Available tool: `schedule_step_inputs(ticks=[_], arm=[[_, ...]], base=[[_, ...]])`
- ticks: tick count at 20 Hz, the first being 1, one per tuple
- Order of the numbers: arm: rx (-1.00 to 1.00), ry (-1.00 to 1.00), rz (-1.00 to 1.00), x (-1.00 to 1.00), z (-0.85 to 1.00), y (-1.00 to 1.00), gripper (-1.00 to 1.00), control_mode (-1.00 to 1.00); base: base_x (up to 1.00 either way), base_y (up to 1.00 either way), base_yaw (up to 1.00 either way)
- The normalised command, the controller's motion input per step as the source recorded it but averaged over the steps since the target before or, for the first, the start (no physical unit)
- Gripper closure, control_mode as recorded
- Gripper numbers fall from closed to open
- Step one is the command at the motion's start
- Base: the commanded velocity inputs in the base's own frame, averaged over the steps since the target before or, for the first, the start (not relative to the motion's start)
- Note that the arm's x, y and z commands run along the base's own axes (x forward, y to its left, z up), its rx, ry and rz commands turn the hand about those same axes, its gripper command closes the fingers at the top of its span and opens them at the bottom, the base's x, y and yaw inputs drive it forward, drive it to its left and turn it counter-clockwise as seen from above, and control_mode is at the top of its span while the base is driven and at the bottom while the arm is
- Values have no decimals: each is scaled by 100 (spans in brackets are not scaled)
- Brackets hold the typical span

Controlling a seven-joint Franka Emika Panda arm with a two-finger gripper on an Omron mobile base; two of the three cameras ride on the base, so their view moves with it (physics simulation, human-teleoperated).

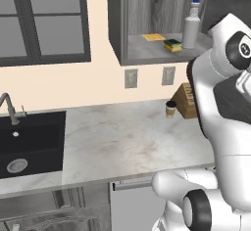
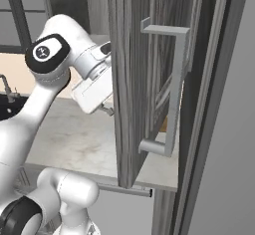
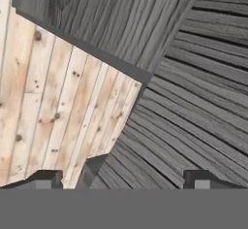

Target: Pick the sponge and spray from the cabinet and place them on the counter.

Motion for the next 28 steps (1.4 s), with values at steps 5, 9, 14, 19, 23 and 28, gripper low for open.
schedule_step_inputs(ticks=[5,9,14,19,23,28], arm=[[16,-11,0,-19,-1,37,-100,-100],[13,-10,0,-11,0,40,-100,-100],[10,-7,-2,-5,-16,32,-100,-100],[11,-8,-5,-15,-15,24,-100,-100],[18,-11,-5,-12,-9,17,-100,-100],[18,-4,1,-13,-7,20,-100,-100]], base=[[0,0,0],[0,0,0],[0,0,0],[0,0,0],[0,0,0],[0,0,0]])
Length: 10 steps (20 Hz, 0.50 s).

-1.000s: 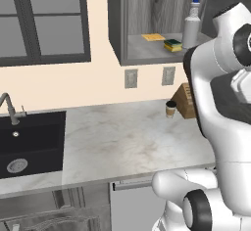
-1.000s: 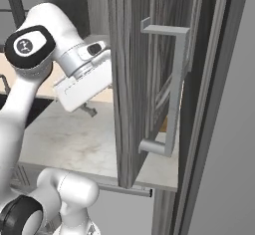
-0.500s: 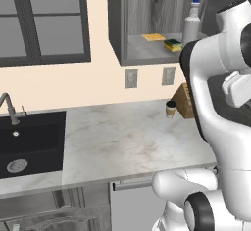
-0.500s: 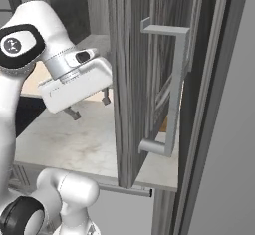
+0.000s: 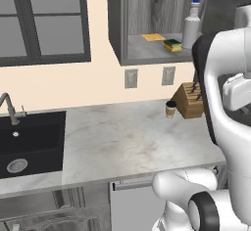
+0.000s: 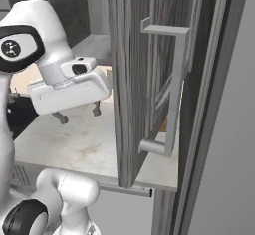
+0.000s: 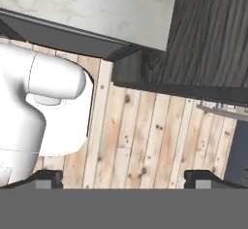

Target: Pick the sponge and spray from the cabinet and place them on the counter.

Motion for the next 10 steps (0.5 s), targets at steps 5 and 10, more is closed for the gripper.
schedule_step_inputs(ticks=[5,10], arm=[[20,-8,-1,-9,-2,19,-100,-100],[18,-11,-1,-1,3,13,-100,-100]], base=[[0,0,0],[0,0,0]])
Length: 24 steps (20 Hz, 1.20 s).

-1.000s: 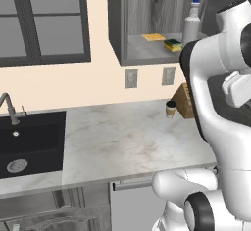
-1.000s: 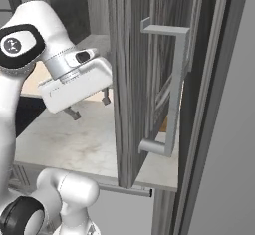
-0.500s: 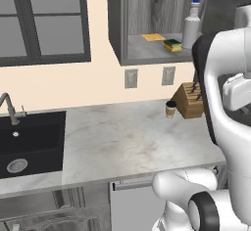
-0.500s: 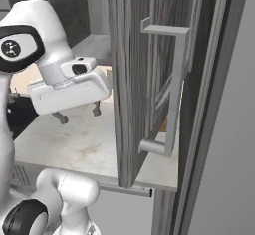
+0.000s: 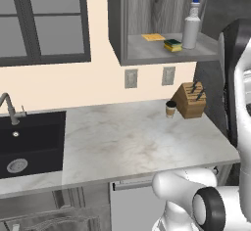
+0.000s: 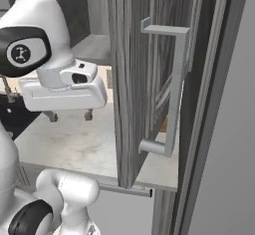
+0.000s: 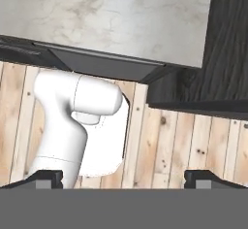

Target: Pick the sponge and spray from the cabinet and place them on the counter.

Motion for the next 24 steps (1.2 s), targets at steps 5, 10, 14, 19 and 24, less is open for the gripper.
schedule_step_inputs(ticks=[5,10,14,19,24], arm=[[10,-8,1,1,19,17,-100,-100],[5,-6,4,5,7,13,-100,-100],[7,-9,0,4,0,9,-100,-100],[9,-15,-3,13,4,7,-100,-100],[0,-10,-10,16,9,17,-100,-100]], base=[[0,0,0],[0,0,0],[0,0,0],[0,0,0],[0,0,0]])
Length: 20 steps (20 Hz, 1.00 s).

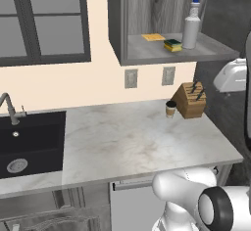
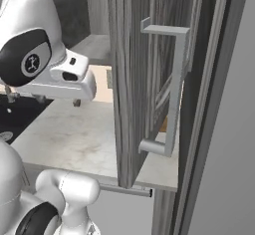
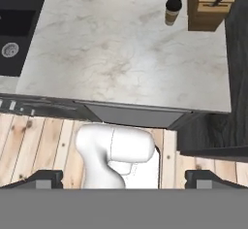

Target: Pick the sponge and spray from the cabinet and place them on the counter.

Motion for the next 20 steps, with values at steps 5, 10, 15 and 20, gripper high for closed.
schedule_step_inputs(ticks=[5,10,15,20], arm=[[-1,-12,-13,23,9,22,-100,-100],[5,-15,-13,21,3,8,-100,-100],[7,-22,-8,31,-6,6,-100,-100],[5,-24,-2,40,-5,10,-100,-100]], base=[[0,0,0],[0,0,0],[0,0,0],[0,0,0]])
